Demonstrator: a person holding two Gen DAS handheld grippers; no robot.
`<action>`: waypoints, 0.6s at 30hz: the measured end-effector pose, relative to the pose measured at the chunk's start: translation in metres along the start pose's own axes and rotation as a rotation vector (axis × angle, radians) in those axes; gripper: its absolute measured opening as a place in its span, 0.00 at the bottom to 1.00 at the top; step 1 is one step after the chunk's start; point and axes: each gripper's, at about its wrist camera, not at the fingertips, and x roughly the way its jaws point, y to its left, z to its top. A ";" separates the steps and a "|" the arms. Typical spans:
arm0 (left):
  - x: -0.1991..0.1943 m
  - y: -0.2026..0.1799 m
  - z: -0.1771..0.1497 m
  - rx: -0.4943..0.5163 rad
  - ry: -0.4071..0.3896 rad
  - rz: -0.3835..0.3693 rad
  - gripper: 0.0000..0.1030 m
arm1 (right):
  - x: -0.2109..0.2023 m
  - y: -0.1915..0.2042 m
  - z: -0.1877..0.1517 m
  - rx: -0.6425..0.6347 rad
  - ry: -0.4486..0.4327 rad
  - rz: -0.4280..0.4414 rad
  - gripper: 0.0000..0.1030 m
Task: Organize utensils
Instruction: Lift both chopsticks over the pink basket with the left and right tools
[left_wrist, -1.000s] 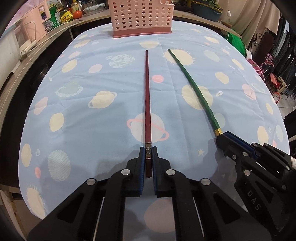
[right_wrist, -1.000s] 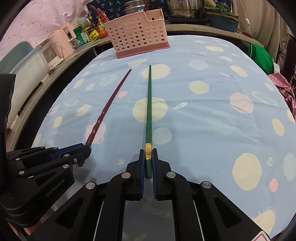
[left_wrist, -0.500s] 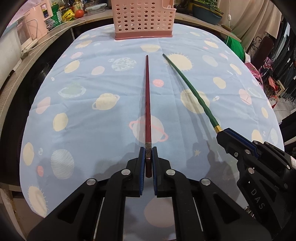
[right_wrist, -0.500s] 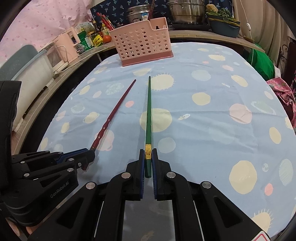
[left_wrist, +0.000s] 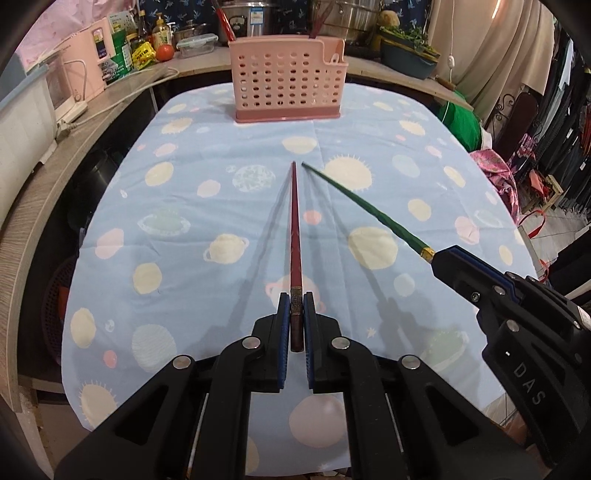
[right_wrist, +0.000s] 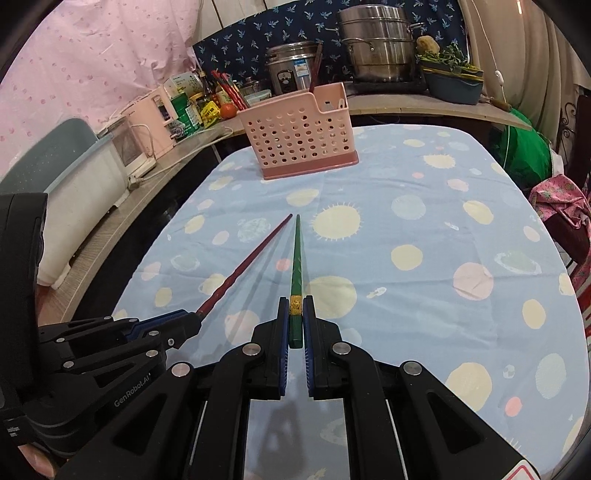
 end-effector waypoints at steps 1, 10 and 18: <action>-0.004 0.000 0.003 -0.002 -0.010 -0.002 0.07 | -0.003 0.000 0.005 -0.002 -0.011 0.001 0.07; -0.027 0.005 0.028 -0.020 -0.082 -0.007 0.07 | -0.021 0.002 0.040 -0.010 -0.096 0.018 0.07; -0.052 0.009 0.053 -0.030 -0.165 -0.022 0.07 | -0.031 0.009 0.070 -0.026 -0.163 0.035 0.07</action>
